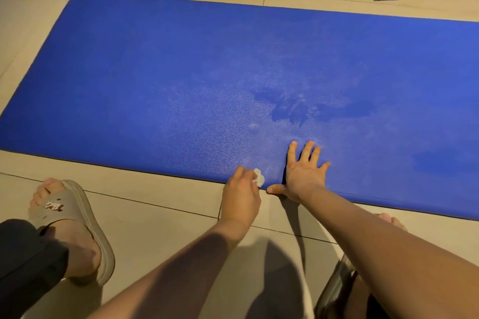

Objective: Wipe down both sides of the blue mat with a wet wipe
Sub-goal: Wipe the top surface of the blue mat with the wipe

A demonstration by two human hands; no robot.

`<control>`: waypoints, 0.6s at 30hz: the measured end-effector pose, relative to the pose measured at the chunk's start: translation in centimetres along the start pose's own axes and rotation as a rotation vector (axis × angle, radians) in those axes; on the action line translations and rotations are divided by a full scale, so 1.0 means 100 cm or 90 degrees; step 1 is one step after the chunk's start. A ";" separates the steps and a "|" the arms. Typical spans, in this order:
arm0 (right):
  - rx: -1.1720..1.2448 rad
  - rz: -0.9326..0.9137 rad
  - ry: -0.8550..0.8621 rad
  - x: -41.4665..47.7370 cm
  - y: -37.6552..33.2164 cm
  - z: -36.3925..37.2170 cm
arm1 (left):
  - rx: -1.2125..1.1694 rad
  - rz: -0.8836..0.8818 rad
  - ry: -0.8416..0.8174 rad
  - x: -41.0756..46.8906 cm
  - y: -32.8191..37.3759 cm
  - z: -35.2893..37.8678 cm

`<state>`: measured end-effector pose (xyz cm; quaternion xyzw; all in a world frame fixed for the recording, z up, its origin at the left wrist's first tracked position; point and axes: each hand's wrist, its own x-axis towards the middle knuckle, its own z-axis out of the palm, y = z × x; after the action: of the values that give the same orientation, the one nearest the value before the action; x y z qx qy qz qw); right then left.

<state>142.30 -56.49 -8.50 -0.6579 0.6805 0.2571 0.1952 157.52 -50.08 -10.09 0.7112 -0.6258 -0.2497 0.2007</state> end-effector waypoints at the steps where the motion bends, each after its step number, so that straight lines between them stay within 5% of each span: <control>1: -0.001 -0.007 -0.002 -0.001 0.002 -0.001 | 0.016 0.028 -0.014 0.002 -0.001 -0.002; 3: 0.003 -0.035 -0.003 0.000 0.012 -0.007 | 0.054 0.061 -0.036 0.006 -0.008 -0.008; 6: 0.020 -0.094 -0.002 0.001 0.043 -0.025 | 0.039 -0.032 0.023 0.013 -0.020 -0.020; 13: 0.045 0.068 -0.060 0.000 0.119 -0.012 | -0.016 -0.262 0.123 0.017 -0.014 -0.023; 18: 0.047 0.065 -0.050 0.005 0.112 -0.010 | -0.038 -0.249 0.109 0.005 0.021 0.004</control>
<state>131.19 -57.47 -7.04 -0.6040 0.7139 0.2675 0.2324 155.70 -50.87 -9.18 0.8315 -0.4486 -0.2415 0.2217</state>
